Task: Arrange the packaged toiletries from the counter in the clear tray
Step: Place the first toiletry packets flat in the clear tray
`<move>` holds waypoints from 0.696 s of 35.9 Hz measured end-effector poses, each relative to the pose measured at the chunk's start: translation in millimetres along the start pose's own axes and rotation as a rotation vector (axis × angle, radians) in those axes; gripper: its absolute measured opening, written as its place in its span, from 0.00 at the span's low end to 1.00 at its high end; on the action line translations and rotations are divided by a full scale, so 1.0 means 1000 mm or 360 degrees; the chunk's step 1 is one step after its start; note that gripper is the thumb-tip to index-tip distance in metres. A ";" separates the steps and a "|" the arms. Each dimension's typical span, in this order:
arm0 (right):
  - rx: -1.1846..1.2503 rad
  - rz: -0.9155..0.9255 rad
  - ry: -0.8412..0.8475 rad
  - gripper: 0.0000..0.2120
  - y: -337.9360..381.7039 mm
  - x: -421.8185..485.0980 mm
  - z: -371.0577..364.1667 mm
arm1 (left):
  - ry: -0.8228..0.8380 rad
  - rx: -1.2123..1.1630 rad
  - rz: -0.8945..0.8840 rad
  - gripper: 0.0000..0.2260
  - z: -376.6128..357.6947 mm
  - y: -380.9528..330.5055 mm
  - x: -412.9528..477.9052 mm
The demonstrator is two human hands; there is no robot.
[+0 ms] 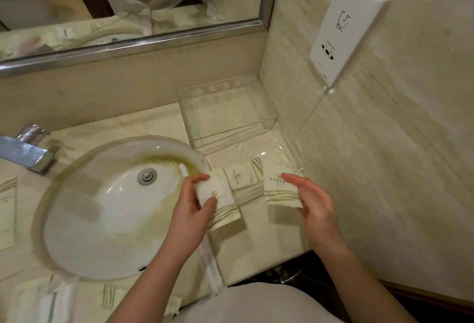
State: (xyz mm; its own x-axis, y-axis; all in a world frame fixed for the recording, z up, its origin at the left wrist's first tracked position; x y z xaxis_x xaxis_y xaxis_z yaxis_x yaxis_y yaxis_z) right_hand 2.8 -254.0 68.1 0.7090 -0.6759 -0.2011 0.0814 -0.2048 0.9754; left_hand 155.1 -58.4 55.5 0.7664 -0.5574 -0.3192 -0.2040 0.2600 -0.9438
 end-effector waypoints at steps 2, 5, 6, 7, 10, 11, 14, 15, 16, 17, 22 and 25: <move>-0.0161 -0.0070 -0.0165 0.14 -0.002 0.000 0.003 | -0.0019 0.0147 0.0008 0.24 0.002 0.000 0.002; -0.0129 -0.0192 -0.0240 0.25 -0.004 0.001 0.003 | -0.0074 0.0238 0.0056 0.27 0.008 0.002 0.010; -0.0116 -0.0257 -0.0245 0.28 -0.007 0.002 0.003 | -0.0090 0.0290 0.0070 0.25 0.010 0.002 0.013; -0.0097 -0.0341 -0.0253 0.30 -0.012 0.002 0.004 | -0.0086 0.0320 0.0064 0.19 0.012 -0.001 0.017; 0.0043 -0.0559 -0.0261 0.14 -0.020 0.004 0.004 | -0.0052 0.0444 -0.0042 0.05 0.012 -0.016 0.032; 0.0066 -0.0615 -0.0259 0.10 -0.024 0.005 0.004 | -0.0042 0.0516 -0.0077 0.04 0.011 -0.020 0.039; 0.0013 -0.0693 -0.0282 0.06 -0.030 0.007 0.008 | 0.0017 0.0720 -0.0166 0.05 -0.001 -0.033 0.070; -0.0025 -0.0703 -0.0298 0.06 -0.031 0.008 0.008 | 0.0038 0.0776 -0.0187 0.05 -0.007 -0.037 0.083; -0.0045 -0.0717 -0.0320 0.05 -0.033 0.009 0.009 | 0.0052 0.0843 -0.0192 0.05 -0.014 -0.039 0.097; -0.0056 -0.0738 -0.0340 0.05 -0.037 0.009 0.010 | 0.0050 0.0929 -0.0185 0.07 -0.021 -0.040 0.111; -0.0076 -0.0803 -0.0412 0.03 -0.054 0.015 0.016 | 0.0050 0.1541 -0.0232 0.11 -0.046 -0.024 0.167; -0.0053 -0.0810 -0.0451 0.03 -0.057 0.020 0.017 | 0.0042 0.1941 -0.0319 0.10 -0.053 -0.013 0.180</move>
State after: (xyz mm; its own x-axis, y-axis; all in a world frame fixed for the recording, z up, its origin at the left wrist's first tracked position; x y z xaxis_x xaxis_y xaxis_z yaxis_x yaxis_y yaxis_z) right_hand 0.6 -268.1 6.9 0.3599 -0.6623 -0.6572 0.3882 -0.5342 0.7509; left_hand 263.2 -203.5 5.6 0.7032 -0.6842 -0.1935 0.6274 0.7251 -0.2839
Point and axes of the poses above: each hand's wrist, its own x-axis towards the middle knuckle, its own z-axis out of the back of the hand, y = z × x, the point moved 6 cm from there along x, towards the middle knuckle, and after that the axes turned 2 degrees about y, right-handed, at the moved point
